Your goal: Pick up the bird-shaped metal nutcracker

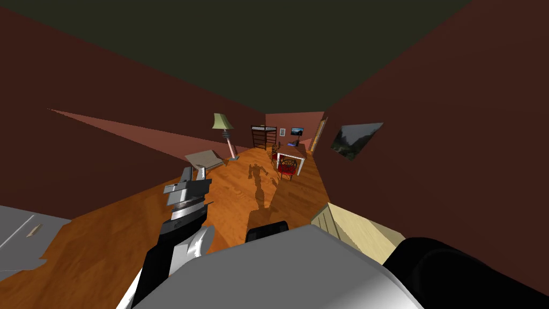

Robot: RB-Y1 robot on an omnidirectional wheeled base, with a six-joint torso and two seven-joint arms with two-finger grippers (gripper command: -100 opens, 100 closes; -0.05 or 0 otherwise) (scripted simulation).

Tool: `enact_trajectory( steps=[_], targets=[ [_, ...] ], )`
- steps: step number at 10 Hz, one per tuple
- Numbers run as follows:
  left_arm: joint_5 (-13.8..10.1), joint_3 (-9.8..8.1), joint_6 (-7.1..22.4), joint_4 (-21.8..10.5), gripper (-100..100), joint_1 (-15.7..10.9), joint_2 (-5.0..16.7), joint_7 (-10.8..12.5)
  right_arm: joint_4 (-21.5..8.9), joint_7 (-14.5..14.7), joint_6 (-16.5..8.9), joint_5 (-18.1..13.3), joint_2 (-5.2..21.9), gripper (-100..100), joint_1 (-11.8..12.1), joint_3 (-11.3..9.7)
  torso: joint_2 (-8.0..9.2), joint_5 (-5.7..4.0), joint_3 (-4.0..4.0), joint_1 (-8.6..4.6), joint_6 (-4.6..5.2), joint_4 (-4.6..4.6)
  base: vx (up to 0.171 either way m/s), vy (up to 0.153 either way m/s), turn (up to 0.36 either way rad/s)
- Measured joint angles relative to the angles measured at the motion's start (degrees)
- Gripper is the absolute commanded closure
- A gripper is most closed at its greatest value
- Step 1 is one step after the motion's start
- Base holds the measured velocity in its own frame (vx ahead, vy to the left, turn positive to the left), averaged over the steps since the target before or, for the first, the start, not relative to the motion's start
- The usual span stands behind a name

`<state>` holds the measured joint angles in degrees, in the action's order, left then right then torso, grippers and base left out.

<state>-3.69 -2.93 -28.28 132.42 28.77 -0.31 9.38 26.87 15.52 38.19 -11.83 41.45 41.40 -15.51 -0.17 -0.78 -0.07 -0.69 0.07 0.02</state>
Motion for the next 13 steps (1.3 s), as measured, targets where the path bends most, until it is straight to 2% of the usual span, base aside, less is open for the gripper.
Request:
enact_trajectory(
  steps=[1,5,6,7,8,9,10,11,12,13],
  targets=[
    [0.0,0.0,0.0,0.0,0,0.0,0.0,0.0,0.09,-0.01,-0.08,0.0,0.0,100,0.02,0.0,0.0,0.0,0.0,-0.01,0.0,0.0,0.0,0.0,0.0],
    [0.0,0.0,0.0,0.0,0,0.0,0.0,0.0,0.06,0.02,-0.11,-0.01,0.03,100,0.03,0.01,0.02,-0.02,0.01,-0.03,0.01,0.01,0.0,0.0,0.0],
    [0.0,0.0,0.0,0.0,0,0.0,0.0,0.0,0.06,0.02,-0.1,-0.01,0.02,0,0.03,0.01,0.02,-0.02,0.01,-0.03,0.01,0.01,0.0,0.0,0.0],
    [0.0,0.0,0.0,0.0,0,0.0,0.0,0.0,0.06,0.02,-0.1,-0.01,0.02,100,0.03,0.01,0.02,-0.02,0.01,-0.02,0.01,0.01,0.076,-0.038,-0.392],
    [0.0,-0.01,0.0,0.01,0,0.02,0.0,0.0,-4.89,0.35,2.15,-1.63,0.18,100,-4.43,-1.69,-0.23,-0.31,-0.09,-0.25,0.04,0.04,0.114,-0.045,-0.423],
    [0.0,-0.01,0.0,0.0,0,0.02,0.01,0.0,-5.63,0.09,2.62,-2.46,1.0,100,-5.65,-2.83,-0.31,-0.37,-0.15,-0.41,0.09,-0.01,0.063,-0.025,-0.207],
    [0.0,-0.01,0.0,0.0,0,0.01,0.0,0.0,-2.34,-0.56,0.72,-2.5,1.98,100,-3.82,-3.06,-0.17,-0.35,-0.07,-0.39,0.06,0.01,0.006,-0.008,-0.032],
    [0.0,0.0,0.0,0.0,0,0.0,0.0,0.0,-0.01,-0.65,-0.19,-2.44,2.18,100,-3.06,-3.0,-0.04,-0.4,0.03,-0.35,-0.07,0.11,0.082,-0.035,-0.344],
    [0.0,-0.01,0.0,0.0,0,0.02,0.01,0.0,4.39,-1.44,-1.28,-3.79,3.96,100,-3.17,-4.48,-0.25,-0.42,-0.08,-0.42,-0.01,0.07,0.111,-0.034,-0.417],
    [0.0,-0.01,0.0,0.0,0,0.02,0.01,0.0,4.81,-2.0,-1.33,-4.72,4.6,100,-4.54,-5.77,-0.31,-0.48,-0.14,-0.45,0.07,0.0,0.043,-0.013,-0.209]
  ],
)
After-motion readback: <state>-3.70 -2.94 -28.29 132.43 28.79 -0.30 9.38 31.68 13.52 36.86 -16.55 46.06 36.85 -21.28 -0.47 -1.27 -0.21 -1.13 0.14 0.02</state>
